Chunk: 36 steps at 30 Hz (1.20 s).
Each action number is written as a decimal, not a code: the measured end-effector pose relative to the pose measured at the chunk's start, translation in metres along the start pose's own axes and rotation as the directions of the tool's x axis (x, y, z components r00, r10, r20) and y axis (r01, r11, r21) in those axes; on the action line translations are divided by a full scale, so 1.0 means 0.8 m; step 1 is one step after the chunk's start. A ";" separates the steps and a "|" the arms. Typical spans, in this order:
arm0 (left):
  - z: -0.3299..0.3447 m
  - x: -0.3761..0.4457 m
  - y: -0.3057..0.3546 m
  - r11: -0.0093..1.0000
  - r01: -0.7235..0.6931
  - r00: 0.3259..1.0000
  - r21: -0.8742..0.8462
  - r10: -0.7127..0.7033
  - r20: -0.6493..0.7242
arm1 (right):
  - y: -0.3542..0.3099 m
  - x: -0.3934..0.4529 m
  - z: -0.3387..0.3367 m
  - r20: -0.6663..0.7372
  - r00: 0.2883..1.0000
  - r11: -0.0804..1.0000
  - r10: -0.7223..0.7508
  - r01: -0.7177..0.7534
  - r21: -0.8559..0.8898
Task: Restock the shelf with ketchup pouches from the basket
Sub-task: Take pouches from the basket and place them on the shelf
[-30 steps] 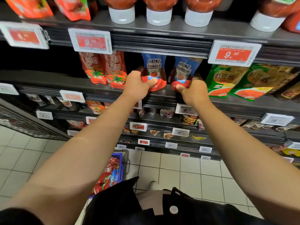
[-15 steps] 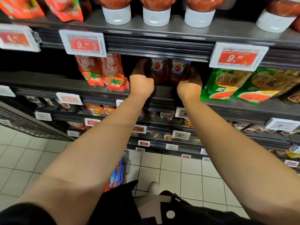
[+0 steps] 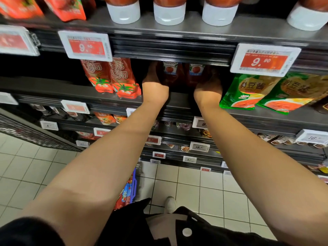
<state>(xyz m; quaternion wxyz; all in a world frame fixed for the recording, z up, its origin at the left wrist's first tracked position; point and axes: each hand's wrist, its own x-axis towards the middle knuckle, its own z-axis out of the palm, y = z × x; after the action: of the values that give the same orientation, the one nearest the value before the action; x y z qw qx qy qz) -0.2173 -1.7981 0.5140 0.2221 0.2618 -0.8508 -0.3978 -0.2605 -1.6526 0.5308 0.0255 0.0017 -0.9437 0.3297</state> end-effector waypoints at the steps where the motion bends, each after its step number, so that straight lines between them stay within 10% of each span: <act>1: 0.001 -0.002 0.000 1.000 0.008 1.000 0.005 -0.008 0.008 | 0.001 -0.001 0.000 -0.038 0.999 0.999 0.015 -0.014 0.038; 8: 0.005 0.012 0.005 0.925 -0.063 0.995 0.375 0.031 0.092 | -0.008 0.004 -0.002 -0.019 1.000 0.992 0.018 -0.021 -0.127; 17: -0.004 -0.013 0.009 0.985 -0.011 1.000 0.173 0.006 0.028 | -0.004 -0.025 -0.005 0.017 0.999 0.989 -0.032 0.034 -0.142; 26: -0.117 -0.136 -0.095 0.917 -0.398 0.912 0.000 0.396 0.110 | 0.057 -0.122 -0.019 -0.122 0.966 0.883 -0.226 0.256 0.392; 31: -0.201 -0.182 -0.243 0.967 -0.021 0.979 0.252 -0.032 0.203 | 0.069 -0.171 0.009 -0.169 0.885 0.832 -0.435 0.466 0.300; 36: -0.281 -0.229 -0.373 0.799 0.503 0.758 0.330 -0.592 0.276 | 0.057 -0.218 0.068 -0.046 0.861 0.803 -0.507 0.492 0.337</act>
<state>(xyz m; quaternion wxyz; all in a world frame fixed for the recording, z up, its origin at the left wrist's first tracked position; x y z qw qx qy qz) 0.1350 -1.9730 0.3776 -0.1000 0.4462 -0.8026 -0.3830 -0.0898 -1.6533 0.4511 0.0889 0.2618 -0.8395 0.4677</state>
